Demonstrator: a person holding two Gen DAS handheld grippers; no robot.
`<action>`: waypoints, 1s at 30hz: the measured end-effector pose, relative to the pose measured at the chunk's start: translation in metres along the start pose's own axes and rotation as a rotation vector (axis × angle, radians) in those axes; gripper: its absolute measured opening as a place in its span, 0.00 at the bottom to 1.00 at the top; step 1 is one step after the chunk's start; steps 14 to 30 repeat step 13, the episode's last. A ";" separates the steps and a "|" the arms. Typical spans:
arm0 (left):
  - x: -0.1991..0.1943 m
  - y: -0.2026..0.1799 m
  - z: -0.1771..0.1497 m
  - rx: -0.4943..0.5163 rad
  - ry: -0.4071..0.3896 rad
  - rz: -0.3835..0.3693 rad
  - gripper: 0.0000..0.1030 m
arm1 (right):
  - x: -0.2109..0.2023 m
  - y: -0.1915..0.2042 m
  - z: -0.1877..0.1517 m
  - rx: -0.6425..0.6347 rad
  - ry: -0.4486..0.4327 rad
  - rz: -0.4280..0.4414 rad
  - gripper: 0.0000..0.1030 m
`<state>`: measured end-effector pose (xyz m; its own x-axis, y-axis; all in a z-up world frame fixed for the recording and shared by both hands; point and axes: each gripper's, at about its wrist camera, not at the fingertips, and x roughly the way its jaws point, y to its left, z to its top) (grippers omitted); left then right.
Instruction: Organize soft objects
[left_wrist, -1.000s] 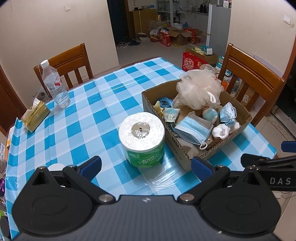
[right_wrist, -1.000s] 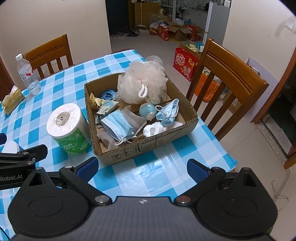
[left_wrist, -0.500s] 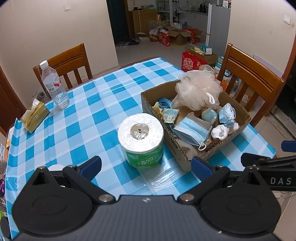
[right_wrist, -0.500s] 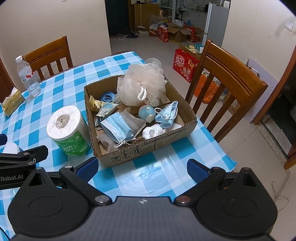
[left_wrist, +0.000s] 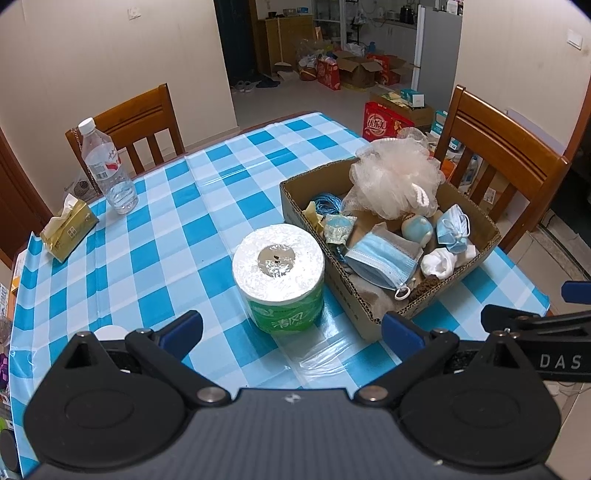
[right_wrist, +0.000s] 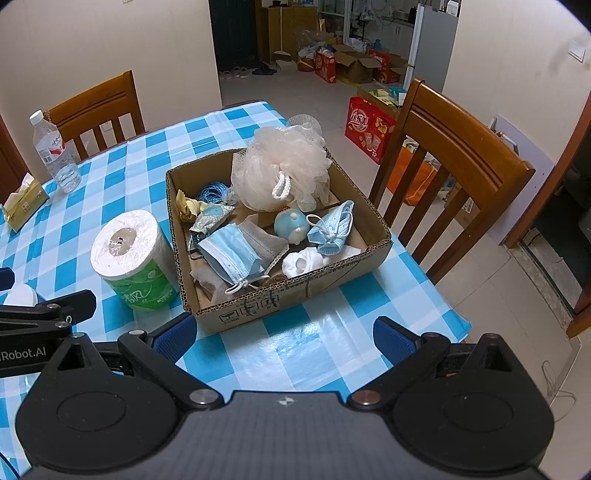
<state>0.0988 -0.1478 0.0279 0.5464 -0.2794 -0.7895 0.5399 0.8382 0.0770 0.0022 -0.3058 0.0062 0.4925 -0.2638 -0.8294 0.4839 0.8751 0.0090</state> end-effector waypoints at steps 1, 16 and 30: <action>0.000 0.000 0.000 0.000 -0.001 0.000 0.99 | 0.000 0.000 0.000 0.000 0.000 0.000 1.00; 0.000 -0.001 0.000 0.001 0.001 -0.001 0.99 | 0.002 -0.004 0.000 0.001 0.001 -0.001 1.00; 0.000 -0.001 0.000 0.001 0.001 -0.001 0.99 | 0.002 -0.004 0.000 0.001 0.001 -0.001 1.00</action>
